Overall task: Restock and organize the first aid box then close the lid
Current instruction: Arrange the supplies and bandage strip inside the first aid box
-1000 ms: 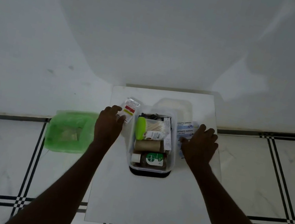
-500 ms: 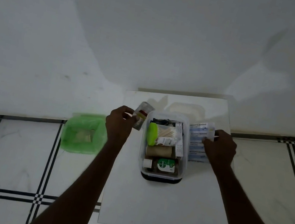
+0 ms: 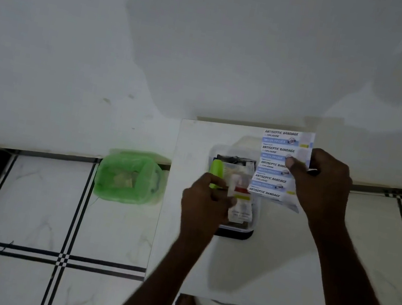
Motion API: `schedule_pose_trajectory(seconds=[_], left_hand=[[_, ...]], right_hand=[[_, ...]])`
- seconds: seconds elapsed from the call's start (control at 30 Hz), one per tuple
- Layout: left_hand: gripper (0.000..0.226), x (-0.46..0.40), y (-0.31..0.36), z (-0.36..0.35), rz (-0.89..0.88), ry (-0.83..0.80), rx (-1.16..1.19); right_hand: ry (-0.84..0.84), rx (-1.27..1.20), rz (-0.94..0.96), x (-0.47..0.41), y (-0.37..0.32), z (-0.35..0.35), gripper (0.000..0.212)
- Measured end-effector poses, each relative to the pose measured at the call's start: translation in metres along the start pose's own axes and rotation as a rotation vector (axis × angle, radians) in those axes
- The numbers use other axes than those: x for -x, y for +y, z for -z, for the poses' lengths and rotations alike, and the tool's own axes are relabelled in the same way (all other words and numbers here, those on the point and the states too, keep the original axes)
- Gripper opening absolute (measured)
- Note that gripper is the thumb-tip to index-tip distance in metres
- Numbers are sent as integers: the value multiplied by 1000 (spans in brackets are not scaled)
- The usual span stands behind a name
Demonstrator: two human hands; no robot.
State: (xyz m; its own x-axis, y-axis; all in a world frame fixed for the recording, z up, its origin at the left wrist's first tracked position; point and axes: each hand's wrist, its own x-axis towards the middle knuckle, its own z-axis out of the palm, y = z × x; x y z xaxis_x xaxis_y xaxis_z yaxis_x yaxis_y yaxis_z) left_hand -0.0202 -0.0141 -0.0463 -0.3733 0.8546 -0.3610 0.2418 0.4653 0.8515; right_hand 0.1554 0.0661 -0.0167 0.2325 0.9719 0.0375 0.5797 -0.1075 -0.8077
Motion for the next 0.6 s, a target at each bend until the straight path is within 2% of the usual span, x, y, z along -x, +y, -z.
schedule_pose_trajectory(seconds=[0.03,0.13,0.2,0.23,0.3,0.4,0.5,0.6], left_hand=[[33,3,-5,-7,-29,-4,-78],[36,6,-15,-19,-143,34,-505],[32,5,-17,-15,-190,83,-609],[25,3,-19,-9,-204,108,-583],[7,-1,-20,4,-176,166,-389],[14,-11,-20,19,-161,229,-142],[16,-13,-20,20,-252,195,-219],[41,-8,-27,13,-384,139,-373]], right_hand=[[-33,-31,-19,3,-2,-2,17],[-112,-92,-93,11,1,-13,19],[-158,-99,-113,15,6,-22,20],[-184,-110,-123,16,9,-27,20],[-243,-124,-141,18,11,-40,22],[-276,-23,-67,25,13,-60,24],[-240,64,29,34,9,-69,29],[-232,122,62,41,6,-71,39]])
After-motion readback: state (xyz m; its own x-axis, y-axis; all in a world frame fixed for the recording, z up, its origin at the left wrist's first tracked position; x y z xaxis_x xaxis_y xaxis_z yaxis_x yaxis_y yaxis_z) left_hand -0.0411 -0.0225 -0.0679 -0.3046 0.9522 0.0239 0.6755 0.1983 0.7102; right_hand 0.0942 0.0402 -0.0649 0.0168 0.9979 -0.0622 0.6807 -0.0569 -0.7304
